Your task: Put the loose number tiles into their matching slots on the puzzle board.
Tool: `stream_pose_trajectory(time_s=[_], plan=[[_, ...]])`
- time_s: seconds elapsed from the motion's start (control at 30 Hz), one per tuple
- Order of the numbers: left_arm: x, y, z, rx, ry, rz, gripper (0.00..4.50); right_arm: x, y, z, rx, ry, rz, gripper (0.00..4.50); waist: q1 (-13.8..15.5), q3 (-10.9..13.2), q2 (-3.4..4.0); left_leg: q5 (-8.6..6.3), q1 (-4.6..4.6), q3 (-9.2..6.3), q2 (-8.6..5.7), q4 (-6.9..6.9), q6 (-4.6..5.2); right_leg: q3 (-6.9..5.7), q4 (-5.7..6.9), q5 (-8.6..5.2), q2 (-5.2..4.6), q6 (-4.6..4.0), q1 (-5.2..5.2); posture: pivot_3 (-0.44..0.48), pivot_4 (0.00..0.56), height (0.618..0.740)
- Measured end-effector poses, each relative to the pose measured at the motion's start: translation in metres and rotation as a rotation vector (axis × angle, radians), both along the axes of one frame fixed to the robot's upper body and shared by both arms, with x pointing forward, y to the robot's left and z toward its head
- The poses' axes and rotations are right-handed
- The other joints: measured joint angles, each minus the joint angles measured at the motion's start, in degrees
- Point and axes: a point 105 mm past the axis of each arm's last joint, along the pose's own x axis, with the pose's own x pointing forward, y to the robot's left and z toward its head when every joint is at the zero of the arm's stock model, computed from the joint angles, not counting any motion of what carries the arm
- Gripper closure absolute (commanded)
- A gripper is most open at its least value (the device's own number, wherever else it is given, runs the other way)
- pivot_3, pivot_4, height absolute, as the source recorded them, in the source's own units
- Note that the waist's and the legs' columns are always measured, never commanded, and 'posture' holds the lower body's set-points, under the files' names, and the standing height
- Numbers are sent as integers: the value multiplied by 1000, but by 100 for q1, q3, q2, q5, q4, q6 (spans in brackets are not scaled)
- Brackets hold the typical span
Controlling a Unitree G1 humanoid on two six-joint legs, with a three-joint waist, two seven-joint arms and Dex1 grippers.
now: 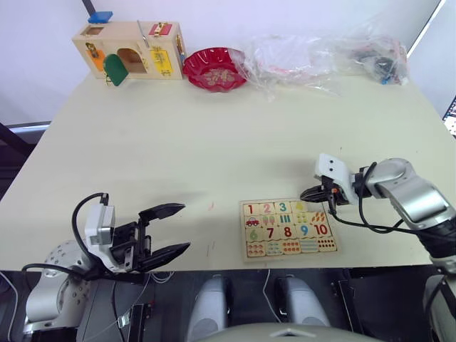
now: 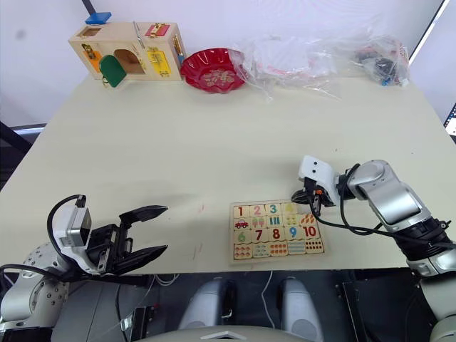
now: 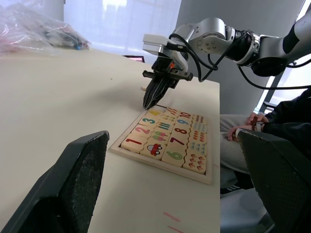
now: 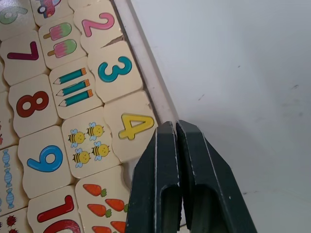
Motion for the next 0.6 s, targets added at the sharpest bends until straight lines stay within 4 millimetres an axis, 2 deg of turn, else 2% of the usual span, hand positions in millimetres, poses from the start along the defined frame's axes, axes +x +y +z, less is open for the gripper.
stream_pose_trajectory(time_s=[0.4, 0.53, 0.6], plan=[[1, -2, 2, 3, -10, 5, 0, -3, -1, 1, 21, -7, 12, 4407, 3, 0, 0, 0, -1, 1, 0, 0, 0, 0, 0, 0, 0, 0, 0, 0, 150, 740], [0, -2, 1, 4, -3, 12, 0, -8, -8, 11, 110, -37, 4, 4407, 18, 0, -1, 0, -2, 2, -1, 0, 0, 0, -2, 0, 0, 1, 1, 0, 150, 740], [-1, -2, 0, 4, 2, 15, 0, -13, -7, 26, 259, -105, 18, 4407, 15, 0, -1, 0, -1, 2, -1, 0, 0, -1, -2, 0, 2, 2, 3, 0, 150, 740]])
